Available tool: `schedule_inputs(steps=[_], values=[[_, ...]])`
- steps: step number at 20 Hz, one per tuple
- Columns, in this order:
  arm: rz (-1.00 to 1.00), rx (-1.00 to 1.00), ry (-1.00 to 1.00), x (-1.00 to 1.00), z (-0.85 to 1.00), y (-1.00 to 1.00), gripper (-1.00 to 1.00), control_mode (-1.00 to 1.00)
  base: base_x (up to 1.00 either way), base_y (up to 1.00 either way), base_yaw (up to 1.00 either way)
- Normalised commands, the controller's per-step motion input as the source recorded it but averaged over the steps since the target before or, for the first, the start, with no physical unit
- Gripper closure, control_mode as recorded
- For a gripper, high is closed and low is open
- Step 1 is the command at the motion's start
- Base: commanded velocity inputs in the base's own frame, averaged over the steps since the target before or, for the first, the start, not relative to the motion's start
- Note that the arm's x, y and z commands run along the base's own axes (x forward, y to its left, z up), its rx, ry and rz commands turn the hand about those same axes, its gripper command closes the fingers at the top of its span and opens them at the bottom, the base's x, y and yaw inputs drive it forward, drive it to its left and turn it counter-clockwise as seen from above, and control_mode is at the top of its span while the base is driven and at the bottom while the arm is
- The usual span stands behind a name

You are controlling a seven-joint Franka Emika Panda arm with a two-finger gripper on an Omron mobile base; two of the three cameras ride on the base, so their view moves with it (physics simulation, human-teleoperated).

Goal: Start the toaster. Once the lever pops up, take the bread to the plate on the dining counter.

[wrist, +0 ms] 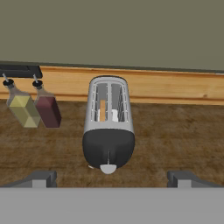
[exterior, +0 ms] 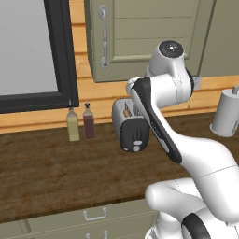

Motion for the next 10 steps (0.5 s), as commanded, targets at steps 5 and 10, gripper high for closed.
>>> schedule_inputs(steps=[5, 10], values=[[0.0, 0.0, 0.0, 0.0, 0.0, 0.0, -1.0, -1.0, 0.0, 0.0, 0.0], [0.0, 0.0, 0.0, 0.0, 0.0, 0.0, -1.0, -1.0, 0.0, 0.0, 0.0]])
